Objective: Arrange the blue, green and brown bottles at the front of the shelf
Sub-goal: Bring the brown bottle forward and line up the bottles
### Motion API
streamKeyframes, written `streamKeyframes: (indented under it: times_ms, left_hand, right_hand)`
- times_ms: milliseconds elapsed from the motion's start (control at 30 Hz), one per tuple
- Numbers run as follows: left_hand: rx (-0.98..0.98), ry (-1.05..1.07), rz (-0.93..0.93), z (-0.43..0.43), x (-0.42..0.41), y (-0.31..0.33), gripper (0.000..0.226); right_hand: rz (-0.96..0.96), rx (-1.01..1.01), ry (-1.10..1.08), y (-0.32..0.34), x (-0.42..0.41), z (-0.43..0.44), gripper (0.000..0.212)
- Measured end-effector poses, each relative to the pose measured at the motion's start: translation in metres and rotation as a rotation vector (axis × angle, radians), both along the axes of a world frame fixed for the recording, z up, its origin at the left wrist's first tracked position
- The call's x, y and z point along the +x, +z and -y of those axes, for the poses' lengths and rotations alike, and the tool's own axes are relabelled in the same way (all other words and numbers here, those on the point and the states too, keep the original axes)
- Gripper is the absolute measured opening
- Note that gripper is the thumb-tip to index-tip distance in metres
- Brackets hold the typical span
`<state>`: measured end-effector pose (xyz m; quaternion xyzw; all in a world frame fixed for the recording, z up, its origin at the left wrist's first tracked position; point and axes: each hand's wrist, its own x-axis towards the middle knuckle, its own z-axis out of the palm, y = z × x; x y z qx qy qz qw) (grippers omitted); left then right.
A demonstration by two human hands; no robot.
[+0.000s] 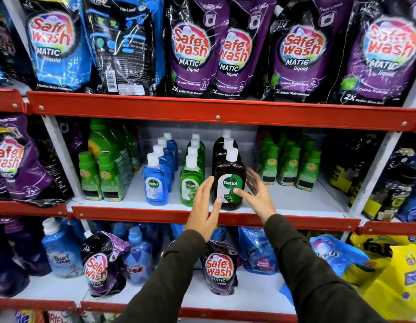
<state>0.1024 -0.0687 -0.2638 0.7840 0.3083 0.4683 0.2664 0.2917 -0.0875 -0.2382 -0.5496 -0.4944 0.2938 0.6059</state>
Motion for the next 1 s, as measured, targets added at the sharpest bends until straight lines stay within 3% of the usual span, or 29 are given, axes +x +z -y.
streamKeyframes:
  times_ms: [167, 300, 400, 533, 700, 800, 900, 1000]
  left_hand:
    - [-0.409, -0.068, 0.160, 0.003, 0.033, 0.012, 0.070]
    - [-0.535, -0.041, 0.202, -0.006, 0.043, 0.015, 0.062]
    - [-0.531, -0.033, 0.232, -0.011, 0.042, 0.012, 0.058]
    - [-0.514, -0.036, 0.266, -0.012, 0.041, 0.006, 0.058]
    - [-0.510, -0.060, 0.290, -0.014, 0.039, 0.002, 0.058]
    - [-0.478, -0.048, 0.205, -0.011, 0.037, 0.003, 0.060]
    - [-0.414, 0.023, 0.166, -0.002, 0.031, -0.002, 0.061]
    - [-0.207, 0.167, 0.267, 0.006, 0.014, -0.005, 0.048]
  right_hand:
    - [-0.234, -0.032, -0.060, -0.008, -0.030, 0.008, 0.078]
    - [-0.261, -0.065, -0.066, -0.018, -0.035, -0.002, 0.068]
    - [-0.264, -0.081, -0.054, -0.019, -0.031, -0.004, 0.071]
    - [-0.242, -0.083, -0.018, -0.016, -0.030, -0.001, 0.050]
    - [-0.187, -0.087, 0.023, -0.013, -0.031, 0.001, 0.064]
    - [-0.176, -0.086, 0.014, -0.012, -0.031, 0.003, 0.069]
    - [-0.070, -0.053, -0.166, -0.015, -0.043, 0.008, 0.076]
    - [0.017, 0.132, -0.394, -0.014, -0.064, 0.016, 0.044]
